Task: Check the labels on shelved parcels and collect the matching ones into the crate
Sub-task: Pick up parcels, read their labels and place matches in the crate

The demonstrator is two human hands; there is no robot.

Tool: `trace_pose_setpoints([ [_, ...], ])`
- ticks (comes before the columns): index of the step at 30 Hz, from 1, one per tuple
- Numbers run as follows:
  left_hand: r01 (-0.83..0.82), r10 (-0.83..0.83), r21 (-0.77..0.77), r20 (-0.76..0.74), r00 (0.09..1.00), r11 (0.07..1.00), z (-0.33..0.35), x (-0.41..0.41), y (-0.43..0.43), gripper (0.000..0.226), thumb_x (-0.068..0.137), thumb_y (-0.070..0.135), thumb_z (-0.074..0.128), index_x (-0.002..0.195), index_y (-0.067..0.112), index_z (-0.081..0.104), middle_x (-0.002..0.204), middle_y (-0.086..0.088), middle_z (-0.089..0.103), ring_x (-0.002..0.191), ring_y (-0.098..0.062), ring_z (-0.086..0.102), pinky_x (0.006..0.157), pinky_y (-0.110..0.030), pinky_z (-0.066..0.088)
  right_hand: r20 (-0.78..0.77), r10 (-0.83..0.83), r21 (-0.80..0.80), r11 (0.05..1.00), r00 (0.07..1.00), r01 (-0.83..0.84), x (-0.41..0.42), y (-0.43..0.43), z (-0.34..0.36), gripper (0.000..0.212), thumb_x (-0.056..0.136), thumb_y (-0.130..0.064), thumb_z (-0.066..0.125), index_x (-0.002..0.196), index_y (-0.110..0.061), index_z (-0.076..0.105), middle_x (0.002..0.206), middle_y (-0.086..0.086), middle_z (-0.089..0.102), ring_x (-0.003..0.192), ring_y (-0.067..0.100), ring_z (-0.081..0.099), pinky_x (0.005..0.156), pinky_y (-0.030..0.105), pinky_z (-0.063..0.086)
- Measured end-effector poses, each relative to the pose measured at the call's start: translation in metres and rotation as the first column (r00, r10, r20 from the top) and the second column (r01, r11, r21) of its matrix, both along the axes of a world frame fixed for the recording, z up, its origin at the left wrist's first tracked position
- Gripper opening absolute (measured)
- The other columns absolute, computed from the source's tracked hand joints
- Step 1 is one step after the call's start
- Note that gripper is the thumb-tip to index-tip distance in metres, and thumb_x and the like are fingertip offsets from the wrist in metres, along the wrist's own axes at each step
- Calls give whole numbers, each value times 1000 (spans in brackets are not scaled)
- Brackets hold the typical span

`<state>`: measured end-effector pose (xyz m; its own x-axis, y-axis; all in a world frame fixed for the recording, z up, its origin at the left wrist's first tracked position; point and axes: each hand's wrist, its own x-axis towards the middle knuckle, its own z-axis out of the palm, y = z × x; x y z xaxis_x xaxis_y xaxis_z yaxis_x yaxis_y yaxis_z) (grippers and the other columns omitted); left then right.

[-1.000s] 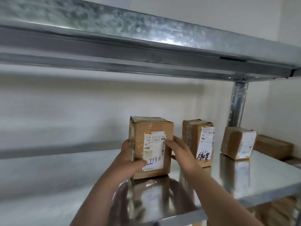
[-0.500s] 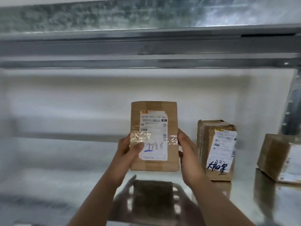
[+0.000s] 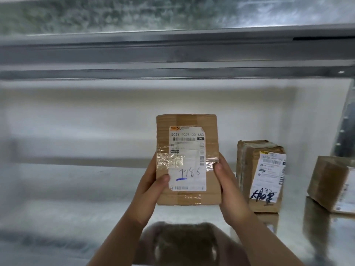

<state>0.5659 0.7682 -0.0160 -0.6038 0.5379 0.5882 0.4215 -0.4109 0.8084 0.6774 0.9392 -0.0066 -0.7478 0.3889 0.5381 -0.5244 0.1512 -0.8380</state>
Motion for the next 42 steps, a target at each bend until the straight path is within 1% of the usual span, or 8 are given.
trace_pose_setpoints([
  [5, 44, -45, 75, 24, 999, 996, 4, 1, 0, 60, 93, 22, 55, 152, 27, 46, 141, 6, 66, 131, -15, 62, 96, -23, 55, 23, -20, 44, 999, 1000, 19, 2, -1, 1, 74, 93, -74, 51, 157, -40, 41, 154, -7, 57, 145, 19, 51, 123, 57, 35],
  [10, 16, -33, 139, 121, 992, 990, 14, 1, -2, 42, 102, 34, 56, 144, 35, 56, 134, 3, 71, 125, -21, 67, 110, -47, 49, -16, -134, -23, 991, 991, 134, -1, 6, -1, 50, 94, -45, 60, 143, -51, 53, 147, -14, 63, 137, 13, 59, 119, 53, 43],
  [17, -361, 360, 15, 50, 931, 932, 4, -17, 2, 42, 107, 30, 50, 130, 65, 50, 113, 4, 76, 98, -17, 75, 87, -51, 62, -24, -115, -37, 993, 993, 114, 5, 2, 4, 43, 93, -27, 64, 135, -17, 69, 131, 6, 75, 127, 23, 68, 116, 50, 46],
  [20, -164, 170, -64, 123, 978, 984, 13, -8, 3, 41, 98, 59, 48, 138, 65, 42, 131, 12, 68, 108, -4, 70, 95, -42, 60, 8, 46, -63, 997, 999, -45, 7, 3, 3, 69, 90, -54, 74, 148, -19, 59, 148, 10, 63, 142, 28, 55, 119, 53, 39],
  [23, 185, -166, -92, 182, 969, 978, 11, -6, 1, 99, 77, 88, 58, 160, 46, 24, 155, 7, 52, 138, -20, 56, 114, -57, 44, 38, 229, -92, 970, 973, -225, 8, 7, -1, 92, 84, -58, 79, 161, -27, 40, 160, 10, 50, 150, 32, 45, 124, 61, 30],
  [32, 303, -298, 11, 214, 930, 953, 3, -6, -1, 132, 54, 83, 81, 162, 41, 19, 153, 12, 54, 135, -11, 58, 100, -33, 56, 77, 308, -100, 949, 948, -300, 6, 10, -9, 110, 79, -59, 85, 165, -21, 27, 160, 17, 48, 149, 40, 44, 119, 67, 35],
  [37, 260, -255, 8, 232, 939, 966, 9, -3, -2, 103, 76, 80, 64, 159, 28, 35, 148, 2, 60, 135, -19, 59, 111, -41, 51, 105, 199, -168, 969, 974, -179, 3, 10, -7, 104, 76, -56, 87, 162, -25, 36, 155, 9, 56, 142, 30, 54, 105, 52, 55],
  [42, 6, -6, 2, 318, 948, 1000, 17, -1, -1, 44, 101, 52, 41, 125, 26, 68, 113, -3, 78, 103, -26, 76, 81, -53, 64, 168, -76, -147, 984, 983, 101, -1, 7, -1, 30, 102, -19, 60, 130, -18, 71, 121, 5, 77, 114, 21, 73, 105, 53, 56],
])
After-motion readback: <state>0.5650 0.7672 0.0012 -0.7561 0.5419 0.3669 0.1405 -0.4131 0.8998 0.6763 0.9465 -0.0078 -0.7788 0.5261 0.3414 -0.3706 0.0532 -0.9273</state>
